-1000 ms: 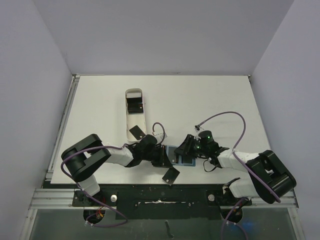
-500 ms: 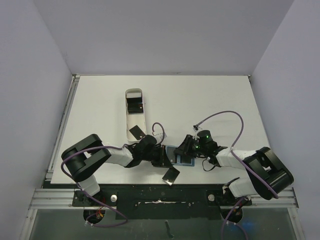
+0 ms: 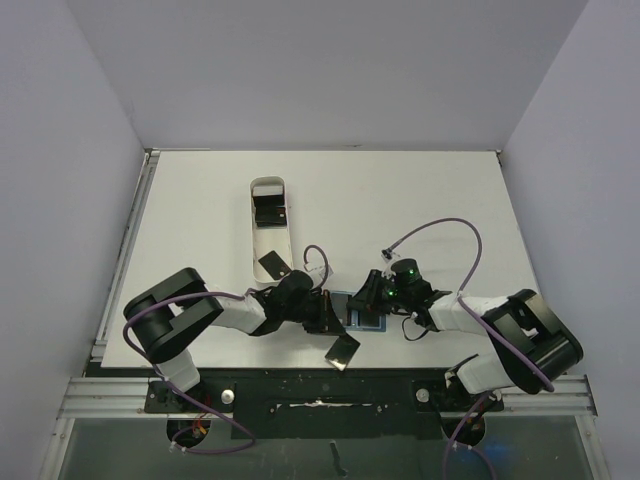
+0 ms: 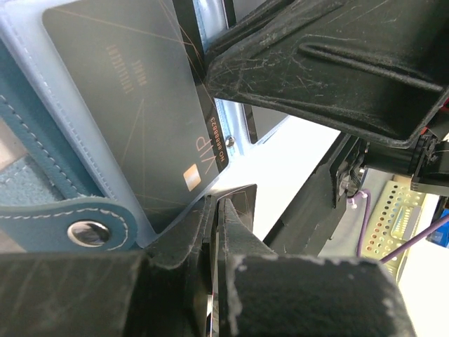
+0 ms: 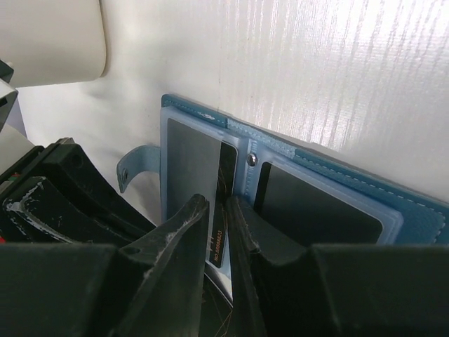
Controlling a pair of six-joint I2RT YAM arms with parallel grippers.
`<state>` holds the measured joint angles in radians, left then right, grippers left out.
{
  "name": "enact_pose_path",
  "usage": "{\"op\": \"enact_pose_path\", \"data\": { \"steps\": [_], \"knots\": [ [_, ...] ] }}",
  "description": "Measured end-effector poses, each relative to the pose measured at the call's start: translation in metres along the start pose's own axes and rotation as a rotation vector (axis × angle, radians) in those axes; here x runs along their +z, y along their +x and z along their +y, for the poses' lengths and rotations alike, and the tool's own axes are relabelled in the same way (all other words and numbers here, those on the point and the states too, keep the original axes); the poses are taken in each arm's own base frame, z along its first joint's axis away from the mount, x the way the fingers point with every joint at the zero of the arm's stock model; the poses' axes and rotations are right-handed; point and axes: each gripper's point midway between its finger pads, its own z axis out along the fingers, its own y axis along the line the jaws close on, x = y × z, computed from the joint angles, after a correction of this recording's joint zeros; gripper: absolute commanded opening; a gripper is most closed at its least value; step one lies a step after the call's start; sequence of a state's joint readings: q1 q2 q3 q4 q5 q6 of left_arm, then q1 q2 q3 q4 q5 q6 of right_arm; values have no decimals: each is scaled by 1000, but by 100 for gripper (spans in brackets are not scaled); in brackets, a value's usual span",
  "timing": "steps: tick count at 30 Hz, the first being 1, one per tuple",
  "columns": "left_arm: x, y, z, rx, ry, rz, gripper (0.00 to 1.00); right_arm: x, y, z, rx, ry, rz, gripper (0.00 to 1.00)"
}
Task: Put the credit cards into the card holder
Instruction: Insert the credit card into the card holder.
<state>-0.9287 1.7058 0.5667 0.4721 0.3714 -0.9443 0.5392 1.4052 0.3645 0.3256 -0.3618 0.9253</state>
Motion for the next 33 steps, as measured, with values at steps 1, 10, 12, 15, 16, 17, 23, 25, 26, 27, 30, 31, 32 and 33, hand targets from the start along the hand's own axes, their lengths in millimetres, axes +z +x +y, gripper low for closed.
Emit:
{"op": "enact_pose_path", "data": {
  "steps": [1, 10, 12, 15, 16, 17, 23, 25, 26, 27, 30, 31, 32, 33],
  "knots": [
    [0, 0, 0, -4, -1, 0, 0, 0, 0, -1, -4, 5, 1, 19],
    [-34, -15, -16, -5, -38, -82, 0, -17, -5, -4, -59, 56, -36, 22],
    [-50, -27, -23, -6, -35, -132, 0, -19, -5, -4, -68, 59, -37, 22],
    [-77, -53, -27, -25, -37, -230, 0, -19, -5, -6, -72, 67, -35, 21],
    [-85, -62, -25, -34, -41, -264, 0, -19, -4, -6, -71, 68, -34, 21],
    [-93, -69, -23, -45, -48, -295, 0, -19, -4, -6, -71, 68, -34, 21],
    [-108, -86, 1, -81, -85, -356, 0, -15, -1, -5, -71, 63, -24, 20],
    [-106, -85, 4, -86, -80, -341, 0, -13, 0, -5, -67, 61, -21, 20],
    [-104, -84, 4, -88, -73, -332, 0, -13, 0, -5, -66, 61, -20, 20],
    [-102, -84, 4, -88, -65, -323, 0, -12, 0, -5, -63, 61, -19, 20],
    [-93, -79, 4, -97, -34, -287, 0, -12, 0, -4, -59, 58, -22, 18],
    [-90, -77, 4, -100, -22, -274, 0, -11, 0, -4, -60, 57, -23, 18],
    [-87, -76, 4, -103, -8, -264, 0, -11, 0, -3, -61, 55, -22, 18],
    [-85, -74, 4, -108, 6, -256, 0, -10, 1, -4, -63, 55, -18, 18]
  ]
}}
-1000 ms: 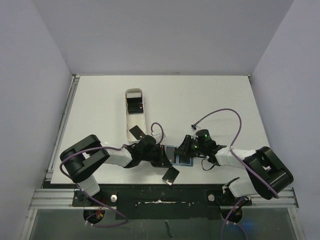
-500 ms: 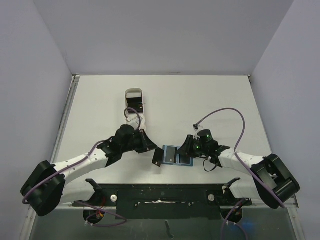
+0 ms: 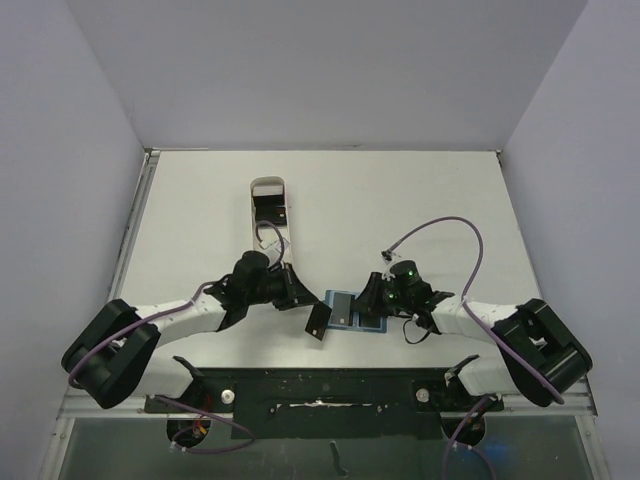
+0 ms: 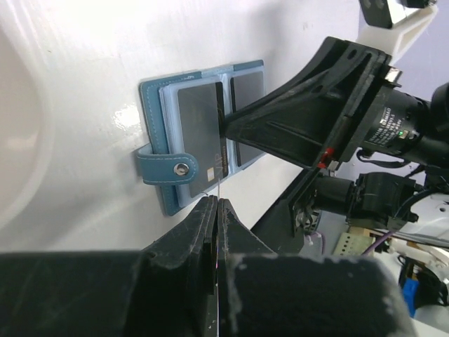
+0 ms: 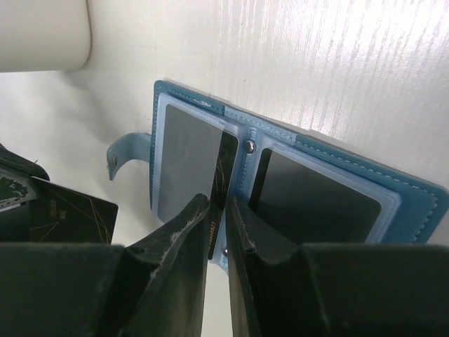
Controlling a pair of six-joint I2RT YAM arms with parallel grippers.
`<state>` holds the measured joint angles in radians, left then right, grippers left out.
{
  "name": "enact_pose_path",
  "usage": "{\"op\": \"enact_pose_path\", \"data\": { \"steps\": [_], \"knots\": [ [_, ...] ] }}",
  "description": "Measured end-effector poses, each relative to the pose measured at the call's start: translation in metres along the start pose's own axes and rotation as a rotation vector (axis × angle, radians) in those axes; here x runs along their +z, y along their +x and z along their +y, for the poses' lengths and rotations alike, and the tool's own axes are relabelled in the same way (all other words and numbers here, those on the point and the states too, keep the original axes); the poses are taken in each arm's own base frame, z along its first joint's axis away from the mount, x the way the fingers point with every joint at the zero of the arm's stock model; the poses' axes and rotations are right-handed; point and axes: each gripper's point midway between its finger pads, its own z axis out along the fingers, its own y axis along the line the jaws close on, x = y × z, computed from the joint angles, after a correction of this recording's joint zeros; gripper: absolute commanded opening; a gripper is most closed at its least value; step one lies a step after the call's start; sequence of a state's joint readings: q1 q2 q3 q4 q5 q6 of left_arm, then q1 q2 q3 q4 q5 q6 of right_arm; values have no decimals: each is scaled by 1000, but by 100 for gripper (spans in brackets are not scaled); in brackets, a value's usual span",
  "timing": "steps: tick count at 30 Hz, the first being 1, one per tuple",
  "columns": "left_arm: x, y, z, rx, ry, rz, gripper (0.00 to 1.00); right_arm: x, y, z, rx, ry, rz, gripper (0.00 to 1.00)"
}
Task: Put the credit cards into the card holder
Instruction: Insert the credit card into the card holder.
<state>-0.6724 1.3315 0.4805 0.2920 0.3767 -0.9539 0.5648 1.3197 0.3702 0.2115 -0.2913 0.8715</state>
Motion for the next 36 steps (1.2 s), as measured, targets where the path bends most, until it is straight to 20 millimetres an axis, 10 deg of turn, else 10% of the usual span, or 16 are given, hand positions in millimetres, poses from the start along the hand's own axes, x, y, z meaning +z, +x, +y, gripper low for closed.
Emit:
{"op": "enact_pose_path", "data": {
  "steps": [36],
  "knots": [
    [8, 14, 31, -32, -71, 23, 0, 8, 9, 4, -9, -6, 37, 18]
  ]
}}
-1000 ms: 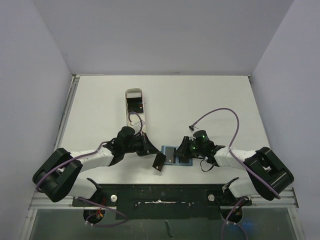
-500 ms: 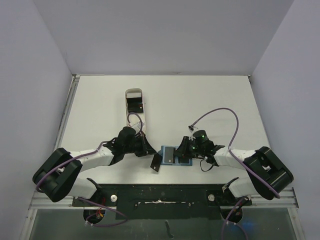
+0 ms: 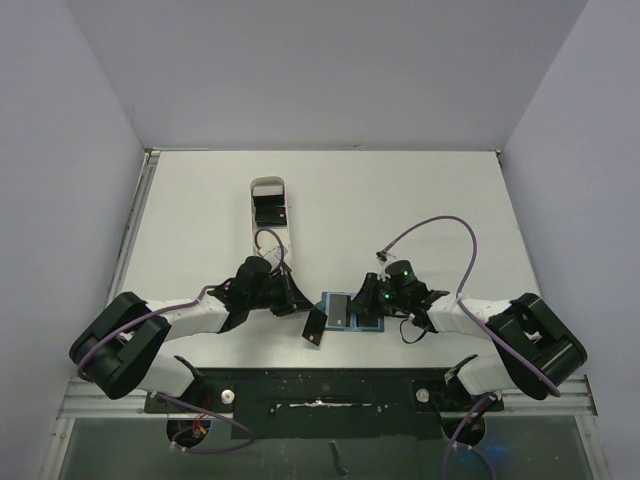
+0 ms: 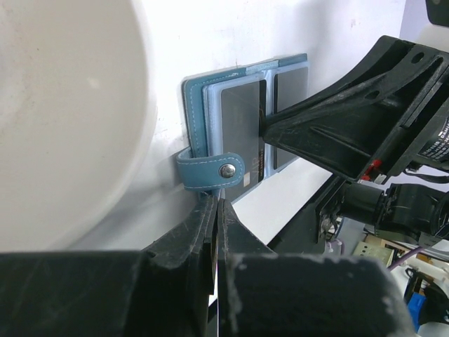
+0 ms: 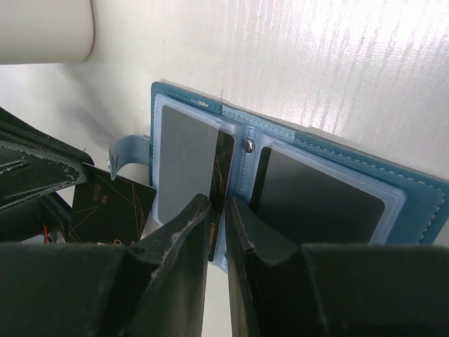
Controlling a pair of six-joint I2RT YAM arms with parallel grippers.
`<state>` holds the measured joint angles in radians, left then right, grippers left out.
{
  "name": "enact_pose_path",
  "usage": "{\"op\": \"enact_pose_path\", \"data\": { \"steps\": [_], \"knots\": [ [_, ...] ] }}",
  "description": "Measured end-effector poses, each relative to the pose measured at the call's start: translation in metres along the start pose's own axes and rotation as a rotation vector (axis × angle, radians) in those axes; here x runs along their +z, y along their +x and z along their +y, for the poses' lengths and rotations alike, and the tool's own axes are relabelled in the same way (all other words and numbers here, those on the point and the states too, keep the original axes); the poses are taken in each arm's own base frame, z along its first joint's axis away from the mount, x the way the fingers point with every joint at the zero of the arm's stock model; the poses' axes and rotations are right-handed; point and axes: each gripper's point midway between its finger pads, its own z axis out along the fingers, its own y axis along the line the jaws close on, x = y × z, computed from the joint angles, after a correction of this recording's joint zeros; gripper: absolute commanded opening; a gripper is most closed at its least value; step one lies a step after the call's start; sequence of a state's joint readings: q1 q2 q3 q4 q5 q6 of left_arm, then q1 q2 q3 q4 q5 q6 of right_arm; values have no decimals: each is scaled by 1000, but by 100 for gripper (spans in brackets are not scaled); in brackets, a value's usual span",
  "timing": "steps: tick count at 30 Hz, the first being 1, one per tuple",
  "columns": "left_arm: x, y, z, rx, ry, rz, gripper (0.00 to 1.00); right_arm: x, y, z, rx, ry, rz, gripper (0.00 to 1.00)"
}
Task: Put the credit cards into the card holder
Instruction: Insert the credit card into the card holder.
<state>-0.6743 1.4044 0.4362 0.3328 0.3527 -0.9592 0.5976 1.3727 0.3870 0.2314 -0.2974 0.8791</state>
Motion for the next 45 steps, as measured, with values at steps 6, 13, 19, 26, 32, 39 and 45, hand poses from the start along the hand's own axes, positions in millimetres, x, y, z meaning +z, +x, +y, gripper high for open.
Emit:
{"op": "enact_pose_path", "data": {
  "steps": [6, 13, 19, 26, 32, 39, 45],
  "knots": [
    [-1, 1, 3, -4, -14, 3, 0, 0, 1, 0, -1, -1, 1, 18],
    [-5, -1, 2, -3, -23, -14, 0, 0, 1, 1, 0, -2, 2, 18],
    [-5, -2, 1, -3, -23, -17, 0, 0, 1, 2, 7, -2, 2, 18],
    [-4, -2, 3, -5, -27, -14, 0, 0, 2, 2, 7, -2, 3, 18],
    [-2, 0, 7, -9, -36, -8, 0, 0, 2, 2, 7, -2, 3, 18],
    [-2, 0, 7, -8, -37, -8, 0, 1, 2, 2, 4, 0, 2, 18],
    [-2, 0, 8, -7, -41, -10, 0, 1, 2, 2, 5, 1, 2, 17]
  ]
}}
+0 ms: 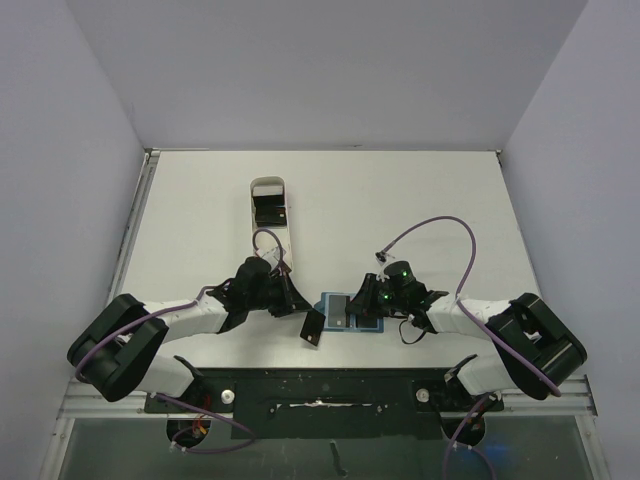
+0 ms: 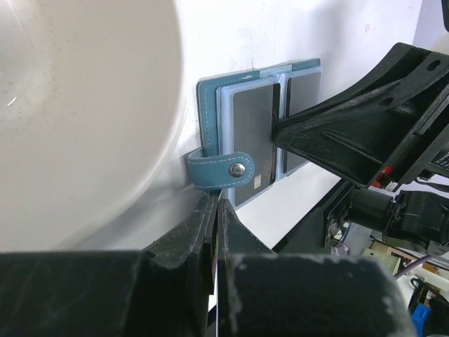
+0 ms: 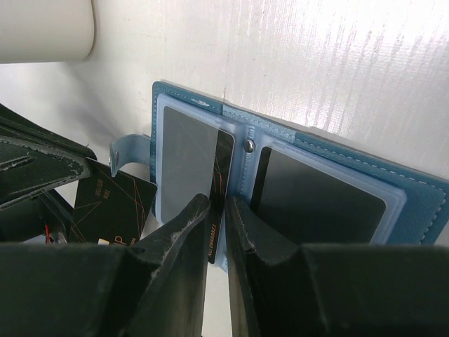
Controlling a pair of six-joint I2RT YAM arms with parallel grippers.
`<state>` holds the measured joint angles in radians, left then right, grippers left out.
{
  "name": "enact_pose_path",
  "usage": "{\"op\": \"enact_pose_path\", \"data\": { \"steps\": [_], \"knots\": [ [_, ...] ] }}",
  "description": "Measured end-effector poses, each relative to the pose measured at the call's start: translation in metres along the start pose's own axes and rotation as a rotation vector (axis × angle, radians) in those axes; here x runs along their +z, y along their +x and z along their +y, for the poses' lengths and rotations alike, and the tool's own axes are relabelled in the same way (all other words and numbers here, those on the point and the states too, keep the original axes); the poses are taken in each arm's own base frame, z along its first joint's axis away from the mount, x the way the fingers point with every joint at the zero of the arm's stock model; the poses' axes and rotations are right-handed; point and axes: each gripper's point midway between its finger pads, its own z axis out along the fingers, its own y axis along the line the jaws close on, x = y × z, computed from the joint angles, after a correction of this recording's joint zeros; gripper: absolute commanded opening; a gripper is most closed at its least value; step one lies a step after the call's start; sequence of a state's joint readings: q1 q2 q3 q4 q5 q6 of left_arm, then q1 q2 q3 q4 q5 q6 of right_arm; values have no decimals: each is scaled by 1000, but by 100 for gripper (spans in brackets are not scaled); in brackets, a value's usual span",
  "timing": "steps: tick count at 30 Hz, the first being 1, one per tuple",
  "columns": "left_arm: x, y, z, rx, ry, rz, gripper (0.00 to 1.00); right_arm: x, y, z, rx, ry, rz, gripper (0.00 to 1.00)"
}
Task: Put the credit cards into the card holder
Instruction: Insert the credit card into the card holder.
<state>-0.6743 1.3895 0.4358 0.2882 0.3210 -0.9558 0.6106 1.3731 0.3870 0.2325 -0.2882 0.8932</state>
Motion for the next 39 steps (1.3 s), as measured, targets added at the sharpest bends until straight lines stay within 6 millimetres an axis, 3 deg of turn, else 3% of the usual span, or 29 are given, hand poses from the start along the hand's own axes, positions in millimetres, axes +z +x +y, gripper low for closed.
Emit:
{"op": "enact_pose_path", "data": {
  "steps": [39],
  "knots": [
    [-4, 2, 6, -1, -36, -1, 0, 0, 2, 1, -3, -2, 4, 17]
  ]
}}
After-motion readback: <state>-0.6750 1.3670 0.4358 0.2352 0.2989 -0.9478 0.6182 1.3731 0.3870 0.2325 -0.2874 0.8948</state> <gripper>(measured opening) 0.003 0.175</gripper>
